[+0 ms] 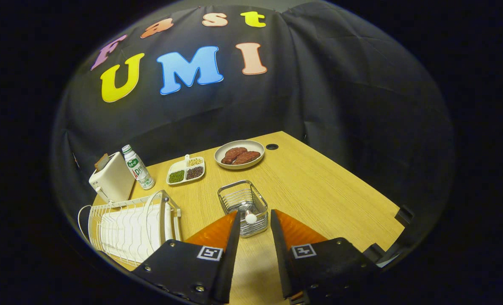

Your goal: Take the plate from the dish rack, then take the spoon from the basket and place it into the plate.

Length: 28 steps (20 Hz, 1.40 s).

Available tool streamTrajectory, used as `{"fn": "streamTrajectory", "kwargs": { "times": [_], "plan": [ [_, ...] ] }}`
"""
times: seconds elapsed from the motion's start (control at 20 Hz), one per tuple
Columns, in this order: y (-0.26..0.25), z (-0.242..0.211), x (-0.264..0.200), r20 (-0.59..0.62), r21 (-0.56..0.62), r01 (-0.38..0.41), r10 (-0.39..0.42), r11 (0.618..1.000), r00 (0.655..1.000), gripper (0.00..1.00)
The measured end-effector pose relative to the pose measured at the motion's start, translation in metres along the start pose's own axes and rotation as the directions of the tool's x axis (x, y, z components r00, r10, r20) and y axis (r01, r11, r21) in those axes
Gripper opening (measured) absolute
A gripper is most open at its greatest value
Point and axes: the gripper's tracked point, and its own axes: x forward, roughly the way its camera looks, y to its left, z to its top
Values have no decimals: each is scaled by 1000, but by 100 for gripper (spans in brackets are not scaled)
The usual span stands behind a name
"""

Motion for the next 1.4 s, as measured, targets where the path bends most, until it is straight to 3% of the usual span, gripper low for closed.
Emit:
{"fn": "streamTrajectory", "kwargs": {
  "times": [0.35,0.45,0.6,0.75,0.9,0.95,1.4],
  "plan": [
    [0,-2,15,-3,-22,-6,6,1000,1000,45],
    [5,-3,13,-11,-35,-25,24,999,1000,16],
    [8,-7,16,-18,-52,-30,29,998,999,17],
    [11,-7,11,-19,-64,-31,30,997,999,8],
    [19,-3,7,-9,-68,-53,53,996,999,7],
    [17,-4,7,-12,-78,-46,45,996,999,1],
    [19,37,-40,85,-135,-4,16,991,996,1]
  ]
}}
